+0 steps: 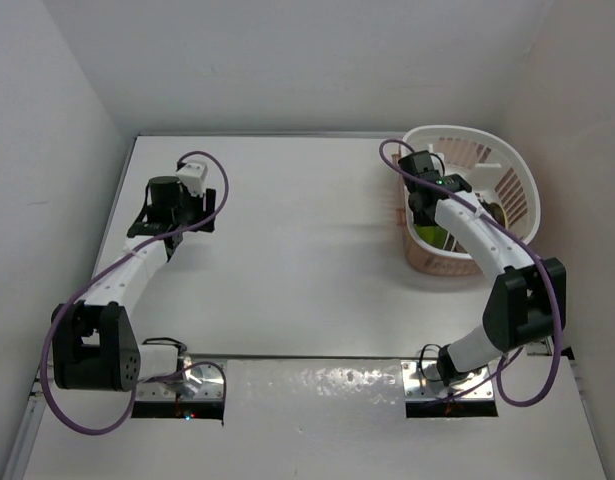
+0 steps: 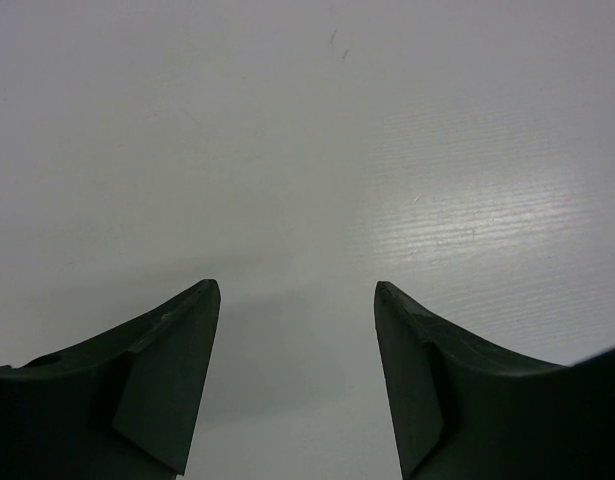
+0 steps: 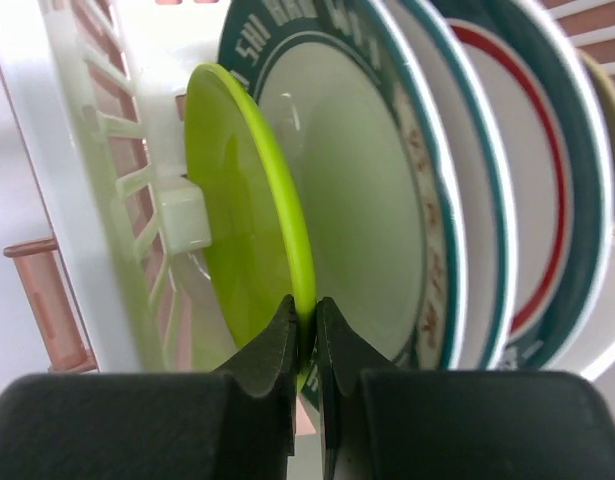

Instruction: Unload the plates from the dish rack

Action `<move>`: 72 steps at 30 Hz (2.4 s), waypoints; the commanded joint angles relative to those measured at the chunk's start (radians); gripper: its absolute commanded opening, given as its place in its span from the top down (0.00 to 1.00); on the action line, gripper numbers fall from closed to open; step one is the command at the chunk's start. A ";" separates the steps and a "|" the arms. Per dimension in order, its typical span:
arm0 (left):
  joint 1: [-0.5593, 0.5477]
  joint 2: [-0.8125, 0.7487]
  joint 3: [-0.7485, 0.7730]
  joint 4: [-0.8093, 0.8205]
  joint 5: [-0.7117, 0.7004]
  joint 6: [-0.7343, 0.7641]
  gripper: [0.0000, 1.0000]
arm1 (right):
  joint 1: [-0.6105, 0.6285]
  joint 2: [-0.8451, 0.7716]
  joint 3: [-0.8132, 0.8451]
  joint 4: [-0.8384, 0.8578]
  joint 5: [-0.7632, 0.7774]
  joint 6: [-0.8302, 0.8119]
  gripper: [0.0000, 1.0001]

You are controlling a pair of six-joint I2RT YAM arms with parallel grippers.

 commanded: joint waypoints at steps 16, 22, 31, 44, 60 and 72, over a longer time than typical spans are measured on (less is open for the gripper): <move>-0.009 0.000 0.000 0.066 0.010 0.033 0.39 | 0.072 -0.060 0.200 0.008 0.246 -0.057 1.00; -0.009 -0.006 -0.003 0.067 0.003 0.035 0.39 | 0.072 -0.072 0.224 0.021 0.247 -0.106 1.00; -0.008 -0.011 -0.012 0.069 0.004 0.027 0.39 | 0.072 -0.063 0.353 0.026 0.322 -0.223 1.00; -0.009 -0.011 0.006 0.052 -0.025 -0.029 0.39 | 0.072 -0.017 0.599 0.141 0.169 -0.292 1.00; -0.008 -0.032 0.051 0.019 0.125 -0.036 0.46 | 0.072 0.052 0.623 0.141 -0.092 -0.179 1.00; -0.009 -0.031 0.086 0.007 0.196 0.006 0.45 | 0.073 0.087 0.628 0.132 -0.175 -0.122 1.00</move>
